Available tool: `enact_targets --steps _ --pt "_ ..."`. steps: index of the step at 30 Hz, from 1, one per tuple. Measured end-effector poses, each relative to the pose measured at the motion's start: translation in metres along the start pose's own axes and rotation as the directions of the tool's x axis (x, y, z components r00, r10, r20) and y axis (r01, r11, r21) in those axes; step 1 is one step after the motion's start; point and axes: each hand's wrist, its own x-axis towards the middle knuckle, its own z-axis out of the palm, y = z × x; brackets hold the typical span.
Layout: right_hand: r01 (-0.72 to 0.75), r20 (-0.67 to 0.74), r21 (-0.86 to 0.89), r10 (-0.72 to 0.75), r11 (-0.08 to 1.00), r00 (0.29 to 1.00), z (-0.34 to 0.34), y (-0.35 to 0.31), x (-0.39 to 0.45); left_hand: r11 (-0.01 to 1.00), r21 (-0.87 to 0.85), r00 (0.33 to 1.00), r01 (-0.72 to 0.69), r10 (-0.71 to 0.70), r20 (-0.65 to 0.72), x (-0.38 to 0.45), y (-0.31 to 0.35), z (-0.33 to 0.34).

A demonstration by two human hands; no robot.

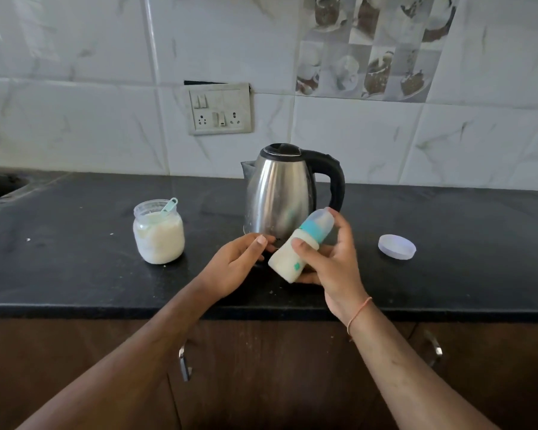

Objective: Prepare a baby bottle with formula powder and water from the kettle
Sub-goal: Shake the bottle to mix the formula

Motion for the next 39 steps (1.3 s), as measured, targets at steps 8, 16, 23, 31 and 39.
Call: enact_targets --steps 8,16,23,31,39 --pt "-0.037 0.005 -0.033 0.037 0.999 0.999 0.0 0.002 0.003 1.0 0.002 1.0 -0.019 0.019 0.007 0.0 0.001 0.0" --pt "-0.04 -0.006 -0.016 0.04 0.999 0.999 0.005 0.007 0.003 0.998 0.041 0.999 -0.043 0.043 0.013 0.0 -0.002 -0.001" --pt "-0.006 0.003 -0.044 0.006 0.999 1.0 0.006 0.003 0.0 0.998 0.035 0.998 -0.059 0.059 -0.001 -0.001 0.0 0.0" --pt "0.002 -0.002 -0.045 -0.002 0.999 1.0 0.005 0.007 0.003 0.998 0.027 0.999 -0.051 0.051 -0.001 0.001 -0.002 -0.001" --pt "0.02 -0.075 -0.002 -0.02 1.0 0.997 -0.001 0.002 0.006 0.998 0.025 0.999 -0.049 0.05 -0.001 0.0 0.0 -0.002"
